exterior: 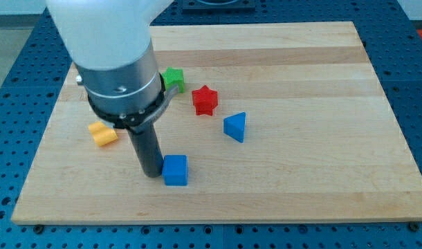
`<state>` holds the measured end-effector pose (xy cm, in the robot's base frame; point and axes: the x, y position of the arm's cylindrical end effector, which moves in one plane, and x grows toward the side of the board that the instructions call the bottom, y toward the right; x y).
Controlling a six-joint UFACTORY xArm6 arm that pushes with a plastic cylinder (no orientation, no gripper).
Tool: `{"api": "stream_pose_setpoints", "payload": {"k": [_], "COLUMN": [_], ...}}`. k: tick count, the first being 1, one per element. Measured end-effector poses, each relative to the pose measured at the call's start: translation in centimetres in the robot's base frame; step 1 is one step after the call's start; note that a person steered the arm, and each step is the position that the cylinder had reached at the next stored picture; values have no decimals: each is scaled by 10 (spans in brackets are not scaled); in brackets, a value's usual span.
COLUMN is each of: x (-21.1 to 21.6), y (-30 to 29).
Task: Slide the blue cube closer to the blue triangle
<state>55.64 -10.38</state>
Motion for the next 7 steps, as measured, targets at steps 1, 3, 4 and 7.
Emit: {"api": "stream_pose_setpoints", "payload": {"k": [1,3,4,7], "x": [11,5,-5,-10], "y": [31,153,171,99]}}
